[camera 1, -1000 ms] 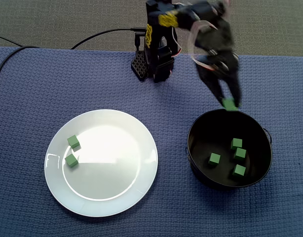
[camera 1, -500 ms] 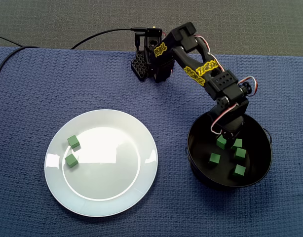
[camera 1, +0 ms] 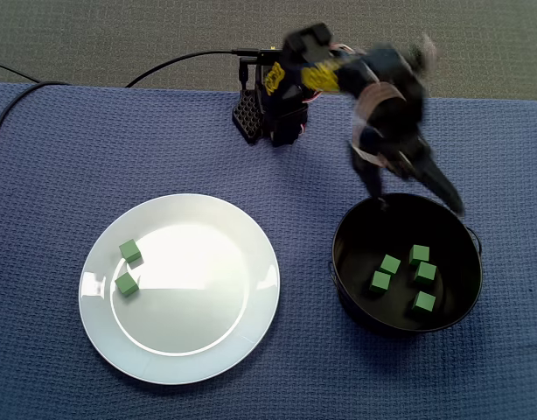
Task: Pick up the items on the white plate and put them in the black container.
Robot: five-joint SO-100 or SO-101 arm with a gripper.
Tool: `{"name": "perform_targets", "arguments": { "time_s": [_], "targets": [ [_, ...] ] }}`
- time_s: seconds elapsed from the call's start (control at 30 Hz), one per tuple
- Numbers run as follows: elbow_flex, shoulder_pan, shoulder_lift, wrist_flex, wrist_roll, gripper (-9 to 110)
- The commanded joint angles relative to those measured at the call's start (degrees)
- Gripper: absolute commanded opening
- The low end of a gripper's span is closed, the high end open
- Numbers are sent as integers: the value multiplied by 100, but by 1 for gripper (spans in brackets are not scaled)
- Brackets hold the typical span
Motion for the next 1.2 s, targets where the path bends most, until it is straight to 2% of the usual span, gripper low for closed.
{"name": "perform_targets", "arguments": {
  "time_s": [0.0,0.2,0.4,0.63,0.87,1.17],
  "targets": [
    [-642,2074,984,1204,-993,53],
    [527,5212,923,809,-2347,50],
    [2259,6706,387,-615,-3173,46],
    [3542,7251,-44,-1916,-4087,45],
    [2742,7137,-1318,-2241,-4210,43],
    [2619,7146,-2320,-2944,-4430,40]
  ]
}}
